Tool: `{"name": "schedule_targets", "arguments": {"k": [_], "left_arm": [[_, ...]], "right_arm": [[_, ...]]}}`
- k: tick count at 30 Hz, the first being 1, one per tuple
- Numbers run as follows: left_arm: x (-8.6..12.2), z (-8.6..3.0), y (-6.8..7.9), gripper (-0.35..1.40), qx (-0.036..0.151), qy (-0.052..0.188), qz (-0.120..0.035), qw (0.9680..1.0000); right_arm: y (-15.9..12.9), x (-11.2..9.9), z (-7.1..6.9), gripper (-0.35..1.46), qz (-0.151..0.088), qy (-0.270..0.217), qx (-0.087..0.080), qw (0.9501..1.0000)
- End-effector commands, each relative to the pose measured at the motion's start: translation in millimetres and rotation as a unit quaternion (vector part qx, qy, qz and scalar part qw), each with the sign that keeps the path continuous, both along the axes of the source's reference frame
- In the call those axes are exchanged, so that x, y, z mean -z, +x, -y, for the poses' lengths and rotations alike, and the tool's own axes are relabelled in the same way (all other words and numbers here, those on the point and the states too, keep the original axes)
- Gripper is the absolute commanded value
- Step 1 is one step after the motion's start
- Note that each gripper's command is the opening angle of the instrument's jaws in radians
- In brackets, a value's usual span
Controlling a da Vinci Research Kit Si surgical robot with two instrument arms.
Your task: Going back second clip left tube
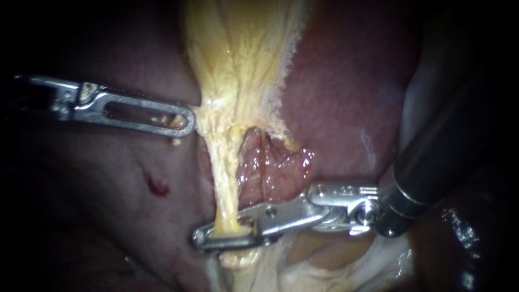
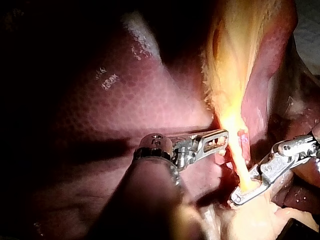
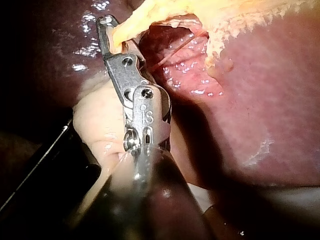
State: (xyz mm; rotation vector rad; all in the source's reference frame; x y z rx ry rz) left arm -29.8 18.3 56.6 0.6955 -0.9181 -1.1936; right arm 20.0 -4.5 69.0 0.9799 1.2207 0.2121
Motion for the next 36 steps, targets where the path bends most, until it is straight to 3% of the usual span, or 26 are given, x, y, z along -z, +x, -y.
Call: {"name": "schedule_targets", "arguments": {"k": [1,13,14,17,21,29,32,36], "left_arm": [[0.0,0.0,0.0,-0.35,0.000,0.000,0.000,1.0000],[-0.1,0.1,0.0,-0.35,0.000,0.000,0.000,1.0000],[-0.1,0.1,0.0,-0.35,0.000,-0.001,0.000,1.0000],[-0.1,0.1,0.0,-0.35,0.000,-0.001,0.000,1.0000],[-0.1,0.1,0.0,-0.35,0.000,-0.001,0.000,1.0000],[-0.1,0.1,0.0,-0.35,0.000,-0.001,0.000,1.0000],[-0.1,0.1,0.0,-0.35,0.000,-0.001,0.000,1.0000],[-0.1,0.1,0.0,-0.35,0.000,-0.001,0.000,1.0000]], "right_arm": [[0.1,0.0,0.0,-0.35,0.000,0.000,0.000,1.0000],[0.1,0.1,0.0,-0.35,0.000,0.000,0.000,1.0000],[0.1,0.1,0.0,-0.32,-0.009,-0.012,0.000,0.9999],[0.3,0.1,-0.1,0.01,-0.026,-0.017,-0.022,0.9993],[0.9,0.0,-0.2,0.38,-0.015,-0.023,-0.046,0.9986],[1.5,-0.7,-0.8,0.47,-0.031,-0.059,-0.073,0.9951],[1.7,-1.6,-1.7,0.50,-0.024,-0.089,-0.098,0.9910],[1.0,-2.8,-2.9,0.50,-0.020,-0.108,-0.114,0.9873]]}}
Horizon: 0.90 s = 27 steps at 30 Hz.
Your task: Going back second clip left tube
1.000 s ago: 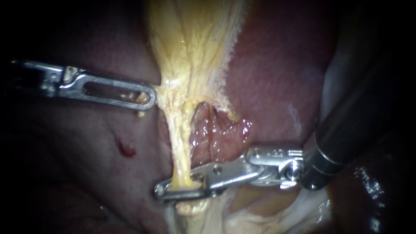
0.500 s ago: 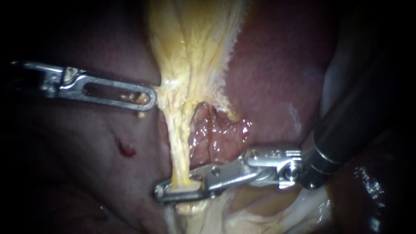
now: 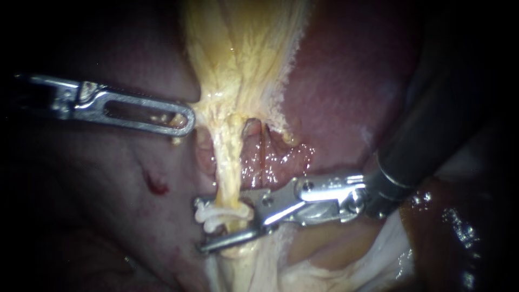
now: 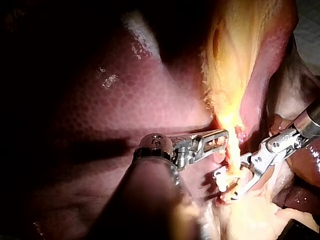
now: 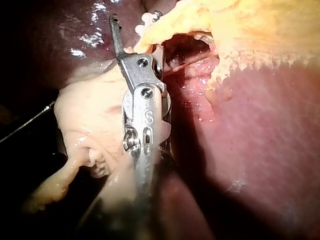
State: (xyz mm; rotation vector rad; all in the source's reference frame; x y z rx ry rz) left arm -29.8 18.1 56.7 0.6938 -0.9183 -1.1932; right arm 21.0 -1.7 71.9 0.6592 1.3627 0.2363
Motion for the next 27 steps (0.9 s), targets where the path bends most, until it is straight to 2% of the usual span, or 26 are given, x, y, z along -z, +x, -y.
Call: {"name": "schedule_targets", "arguments": {"k": [1,8,14,20,27], "left_arm": [[0.0,0.0,0.0,-0.35,0.000,0.000,0.000,1.0000],[0.1,0.0,0.1,-0.35,0.000,0.000,0.000,1.0000],[0.2,0.0,0.2,-0.35,-0.001,0.000,0.000,1.0000],[0.2,0.0,0.2,-0.35,-0.001,0.000,0.000,1.0000],[0.1,0.0,0.1,-0.35,0.000,0.000,0.000,1.0000]], "right_arm": [[-0.3,-0.2,-0.3,0.50,0.002,-0.006,-0.003,1.0000],[-3.1,-0.2,-2.0,0.50,0.008,-0.033,-0.019,0.9992],[-7.4,1.2,-2.6,0.50,0.003,-0.055,-0.018,0.9983],[-12.8,3.4,-4.1,0.50,0.008,-0.076,-0.025,0.9968],[-16.1,6.0,-5.2,0.50,0.011,-0.087,-0.028,0.9957]]}}
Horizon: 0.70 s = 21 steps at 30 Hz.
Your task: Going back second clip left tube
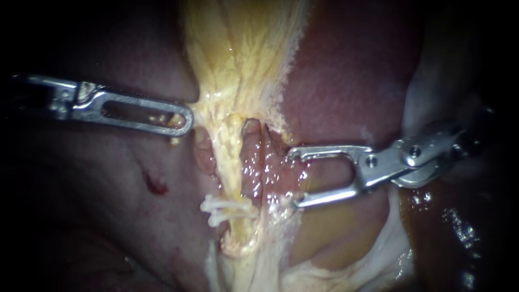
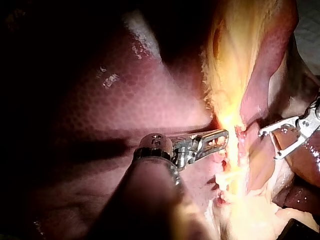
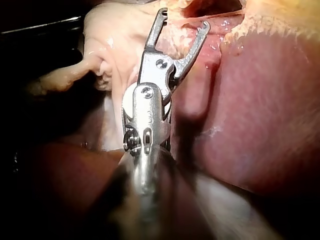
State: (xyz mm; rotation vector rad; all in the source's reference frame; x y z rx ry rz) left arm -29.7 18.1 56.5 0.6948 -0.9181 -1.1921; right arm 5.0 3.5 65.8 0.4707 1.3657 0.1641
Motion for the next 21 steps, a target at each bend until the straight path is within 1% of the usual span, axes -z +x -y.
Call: {"name": "schedule_targets", "arguments": {"k": [1,6,8,10,13,15,19,21], "left_arm": [[-0.1,0.0,-0.1,-0.35,0.000,0.000,0.000,1.0000],[-0.4,0.2,-0.8,-0.35,0.002,-0.001,-0.002,1.0000],[-0.9,0.6,-1.4,-0.35,0.005,-0.004,-0.004,1.0000],[-1.5,0.9,-2.1,-0.35,0.004,-0.004,-0.003,1.0000],[-3.0,1.6,-3.4,-0.35,-0.003,-0.004,-0.001,1.0000],[-4.1,2.0,-4.3,-0.35,-0.009,-0.003,-0.004,0.9999],[-6.3,2.3,-6.2,-0.35,-0.016,-0.003,-0.005,0.9998],[-7.2,2.3,-6.8,-0.35,-0.019,-0.003,-0.006,0.9998]], "right_arm": [[-0.3,0.4,-0.2,0.50,0.001,-0.001,0.000,1.0000],[-0.8,1.1,-0.5,0.50,0.000,-0.004,0.000,1.0000],[-0.8,1.1,-0.5,0.50,0.000,-0.004,0.000,1.0000],[-0.8,1.0,-0.5,0.50,0.001,-0.004,-0.001,1.0000],[-0.8,1.0,-0.5,0.50,0.001,-0.007,-0.001,1.0000],[-0.8,1.0,-0.5,0.50,0.001,-0.007,-0.001,1.0000],[-0.8,1.0,-0.5,0.50,0.001,-0.007,-0.002,1.0000],[-0.8,1.0,-0.5,0.50,0.002,-0.007,-0.002,1.0000]]}}
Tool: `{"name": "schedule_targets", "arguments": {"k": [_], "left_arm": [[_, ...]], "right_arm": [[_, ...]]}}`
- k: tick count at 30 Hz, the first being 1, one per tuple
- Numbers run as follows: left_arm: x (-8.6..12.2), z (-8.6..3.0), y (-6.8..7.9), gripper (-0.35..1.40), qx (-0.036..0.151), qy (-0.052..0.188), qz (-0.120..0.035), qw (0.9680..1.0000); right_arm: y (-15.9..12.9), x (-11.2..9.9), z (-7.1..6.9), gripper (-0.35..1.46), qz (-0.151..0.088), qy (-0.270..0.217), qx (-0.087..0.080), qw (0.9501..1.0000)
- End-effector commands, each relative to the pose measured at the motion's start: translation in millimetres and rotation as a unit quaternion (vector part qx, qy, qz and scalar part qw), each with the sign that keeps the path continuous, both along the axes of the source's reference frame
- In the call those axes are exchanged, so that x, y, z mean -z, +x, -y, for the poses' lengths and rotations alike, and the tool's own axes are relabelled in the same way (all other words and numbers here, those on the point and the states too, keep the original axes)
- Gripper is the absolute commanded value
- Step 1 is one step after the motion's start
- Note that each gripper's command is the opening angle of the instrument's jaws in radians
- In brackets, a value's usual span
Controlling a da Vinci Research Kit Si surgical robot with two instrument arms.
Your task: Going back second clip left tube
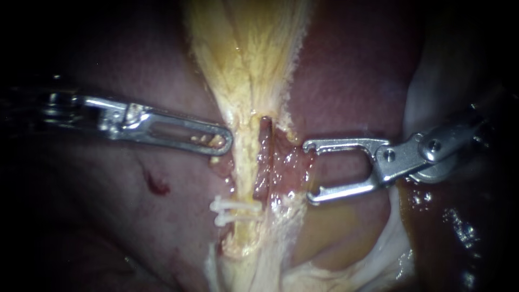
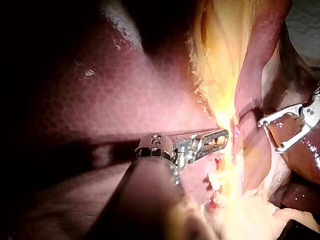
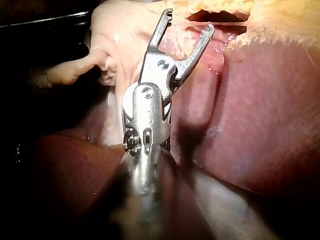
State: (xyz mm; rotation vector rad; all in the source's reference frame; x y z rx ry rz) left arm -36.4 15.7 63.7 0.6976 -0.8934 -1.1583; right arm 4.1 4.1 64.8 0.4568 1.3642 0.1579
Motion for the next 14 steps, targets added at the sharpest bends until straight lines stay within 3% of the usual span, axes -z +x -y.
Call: {"name": "schedule_targets", "arguments": {"k": [1,14], "left_arm": [[-0.4,0.0,-0.2,-0.35,-0.002,0.000,-0.001,1.0000],[-1.2,-0.1,-0.4,-0.35,-0.006,0.000,-0.002,1.0000]], "right_arm": [[0.0,0.0,0.0,0.50,0.000,0.000,0.000,1.0000],[0.0,0.0,0.0,0.50,0.001,0.000,-0.001,1.0000]]}}
